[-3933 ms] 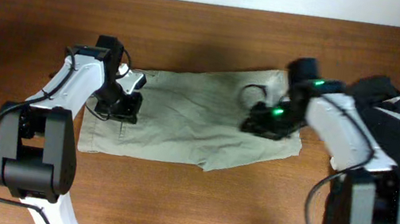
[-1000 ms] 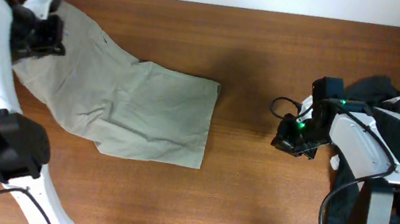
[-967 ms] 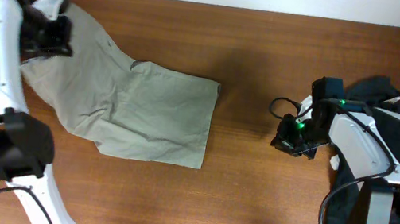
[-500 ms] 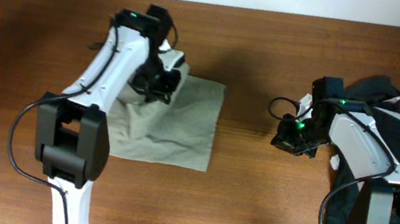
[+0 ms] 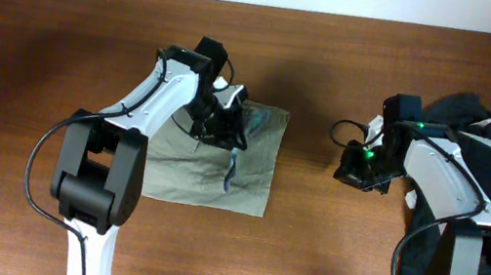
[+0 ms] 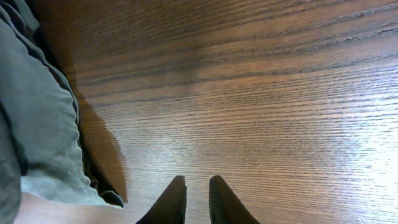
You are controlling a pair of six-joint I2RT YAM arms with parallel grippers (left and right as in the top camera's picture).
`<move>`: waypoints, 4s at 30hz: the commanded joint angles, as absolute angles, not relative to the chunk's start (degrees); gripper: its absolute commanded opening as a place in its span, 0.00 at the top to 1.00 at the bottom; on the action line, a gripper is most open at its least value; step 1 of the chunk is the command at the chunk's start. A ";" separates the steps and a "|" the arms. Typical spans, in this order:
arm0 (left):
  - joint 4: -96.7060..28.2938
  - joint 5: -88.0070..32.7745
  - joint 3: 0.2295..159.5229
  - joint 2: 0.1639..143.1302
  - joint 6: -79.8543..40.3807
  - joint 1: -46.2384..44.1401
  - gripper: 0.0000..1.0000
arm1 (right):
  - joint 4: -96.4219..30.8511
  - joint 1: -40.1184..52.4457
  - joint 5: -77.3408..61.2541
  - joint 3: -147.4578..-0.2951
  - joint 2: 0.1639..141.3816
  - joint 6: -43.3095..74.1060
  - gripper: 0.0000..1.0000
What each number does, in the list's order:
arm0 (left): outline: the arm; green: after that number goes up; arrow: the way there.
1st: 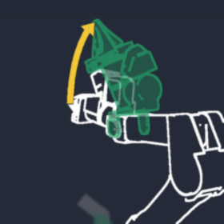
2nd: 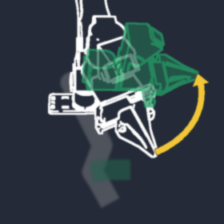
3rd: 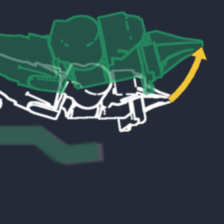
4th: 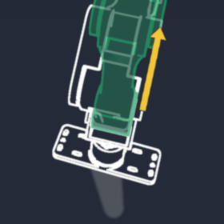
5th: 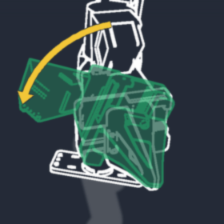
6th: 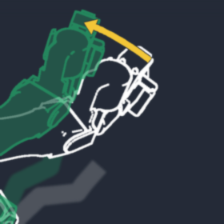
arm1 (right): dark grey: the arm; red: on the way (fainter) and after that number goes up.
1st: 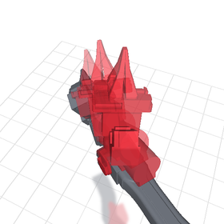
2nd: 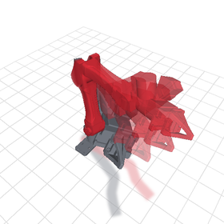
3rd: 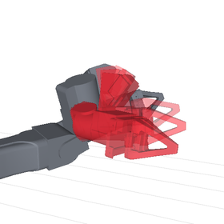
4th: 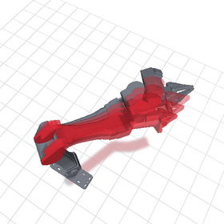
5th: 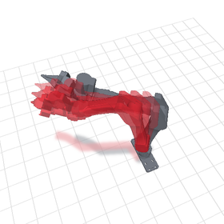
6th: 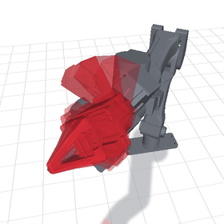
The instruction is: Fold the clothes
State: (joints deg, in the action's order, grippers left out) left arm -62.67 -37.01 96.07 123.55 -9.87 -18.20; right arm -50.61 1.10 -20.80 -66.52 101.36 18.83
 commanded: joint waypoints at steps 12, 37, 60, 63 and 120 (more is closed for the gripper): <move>-80.73 -7.18 116.51 121.10 -4.23 -9.78 0.62 | -35.92 22.31 -35.18 -66.63 100.77 15.00 0.37; -80.86 -7.01 116.33 121.12 -2.70 -3.57 0.60 | -44.62 26.00 6.28 -73.45 113.03 22.15 0.96; -80.64 -7.03 116.33 121.12 -1.63 -3.57 0.59 | -56.82 8.05 5.17 -85.58 108.25 10.72 0.96; -80.71 -7.03 116.33 121.12 -1.63 -3.57 0.59 | -53.06 4.56 5.19 -85.32 113.08 10.98 0.56; -37.71 -49.19 85.97 133.58 -27.24 -22.15 0.10 | -41.95 -2.24 -21.28 -66.63 112.79 11.22 0.96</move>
